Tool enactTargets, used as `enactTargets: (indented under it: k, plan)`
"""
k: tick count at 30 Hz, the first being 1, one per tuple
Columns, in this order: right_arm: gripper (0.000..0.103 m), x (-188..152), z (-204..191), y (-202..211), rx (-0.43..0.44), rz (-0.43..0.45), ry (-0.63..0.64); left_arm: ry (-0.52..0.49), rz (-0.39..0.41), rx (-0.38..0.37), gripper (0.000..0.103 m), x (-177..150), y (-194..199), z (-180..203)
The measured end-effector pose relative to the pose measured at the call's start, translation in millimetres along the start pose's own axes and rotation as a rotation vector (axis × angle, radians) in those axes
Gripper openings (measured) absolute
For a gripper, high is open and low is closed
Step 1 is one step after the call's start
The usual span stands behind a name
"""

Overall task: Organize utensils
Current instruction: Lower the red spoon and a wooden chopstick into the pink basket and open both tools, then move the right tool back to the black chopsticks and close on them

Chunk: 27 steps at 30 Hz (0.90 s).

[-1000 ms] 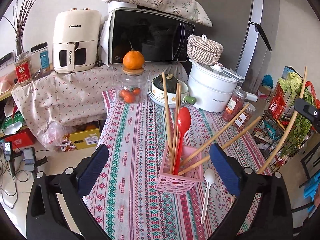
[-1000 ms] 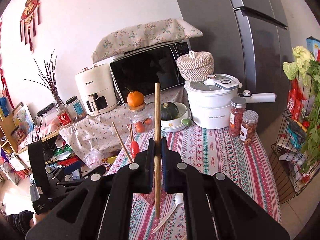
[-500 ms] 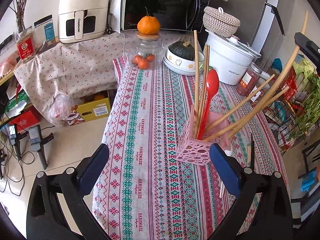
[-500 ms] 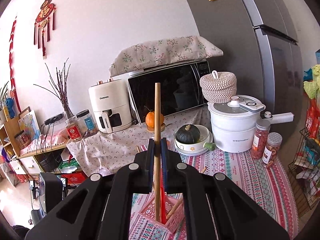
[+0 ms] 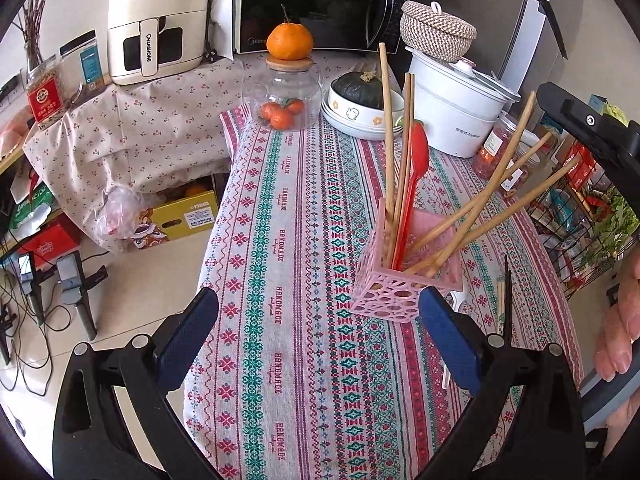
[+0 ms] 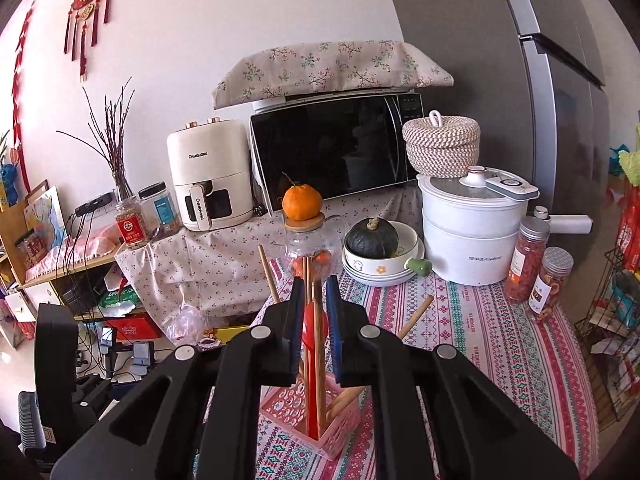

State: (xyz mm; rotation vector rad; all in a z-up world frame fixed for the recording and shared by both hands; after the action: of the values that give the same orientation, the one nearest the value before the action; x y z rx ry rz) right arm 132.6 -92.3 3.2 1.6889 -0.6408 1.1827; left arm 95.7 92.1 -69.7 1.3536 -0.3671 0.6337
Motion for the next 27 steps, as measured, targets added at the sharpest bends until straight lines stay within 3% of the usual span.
enactTargets:
  k: [7, 10, 14, 27]
  plan:
    - [0.064, 6, 32, 34, -0.014, -0.005, -0.056, -0.017, -0.011, -0.021, 0.096, -4, 1, 13]
    - [0.075, 2, 51, 46, -0.053, -0.029, -0.074, -0.030, -0.021, -0.032, 0.096, -8, -1, 21]
    - [0.081, -12, 80, 54, -0.107, -0.089, -0.108, -0.041, -0.042, -0.050, 0.096, -14, -5, 34]
    - [0.082, -82, 143, 39, -0.238, -0.421, -0.175, -0.133, -0.130, -0.079, 0.096, -40, -27, 88]
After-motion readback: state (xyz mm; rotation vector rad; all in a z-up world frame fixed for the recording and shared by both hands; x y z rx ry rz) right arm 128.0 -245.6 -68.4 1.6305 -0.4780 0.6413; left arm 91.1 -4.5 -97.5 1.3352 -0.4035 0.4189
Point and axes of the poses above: each gripper's, at about its wrist camera, not at the fingertips, and y roughly against the way its jaws point, z to its right, x to its top, the point moved 1 cm from there along -y, roughly the way its jaws point, and after that the axes turned 7 degrees about y, right-handed, at the moved point
